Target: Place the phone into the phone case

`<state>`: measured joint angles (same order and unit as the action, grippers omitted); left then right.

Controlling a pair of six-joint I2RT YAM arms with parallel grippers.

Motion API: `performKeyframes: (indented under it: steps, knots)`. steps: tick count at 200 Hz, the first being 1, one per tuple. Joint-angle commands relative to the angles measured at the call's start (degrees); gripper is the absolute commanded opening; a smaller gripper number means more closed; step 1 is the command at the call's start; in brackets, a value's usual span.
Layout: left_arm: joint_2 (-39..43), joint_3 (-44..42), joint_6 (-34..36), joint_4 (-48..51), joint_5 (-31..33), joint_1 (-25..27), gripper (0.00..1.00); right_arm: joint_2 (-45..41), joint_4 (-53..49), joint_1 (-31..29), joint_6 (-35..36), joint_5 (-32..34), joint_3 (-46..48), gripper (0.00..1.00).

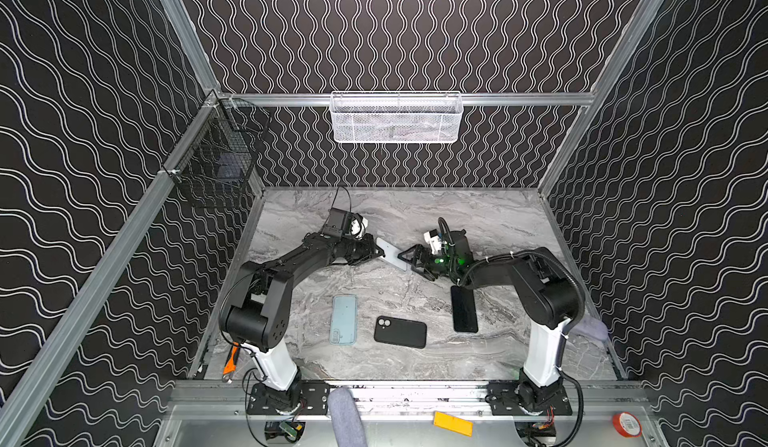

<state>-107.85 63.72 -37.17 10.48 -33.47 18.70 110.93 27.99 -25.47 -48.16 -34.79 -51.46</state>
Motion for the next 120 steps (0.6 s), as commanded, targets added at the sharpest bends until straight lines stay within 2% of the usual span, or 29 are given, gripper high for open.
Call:
performKeyframes:
  steps: [1, 28, 63, 95, 120]
  knots:
    - [0.9, 0.8, 1.9, -1.2, -1.1, -0.3, 0.0, -4.0, -11.8, 2.6, 2.5, 3.8, 1.1, 1.0]
    - [2.1, 2.1, 3.6, 0.7, -1.8, -0.7, 0.0, -10.4, -16.9, 5.5, 6.9, 4.4, 0.8, 0.99]
    - [3.5, 7.1, 7.3, 6.3, -4.5, -0.8, 0.0, -19.3, -25.1, 7.1, 16.2, 4.4, -2.3, 1.0]
    - [5.7, 13.8, 13.3, 14.2, -7.2, -0.8, 0.0, -27.8, -30.6, 7.2, 25.9, -1.8, -5.3, 1.0]
    - [6.8, 16.6, 15.3, 16.3, -13.4, -0.5, 0.0, -33.8, -33.7, 7.2, 32.1, -7.0, -5.3, 1.0]
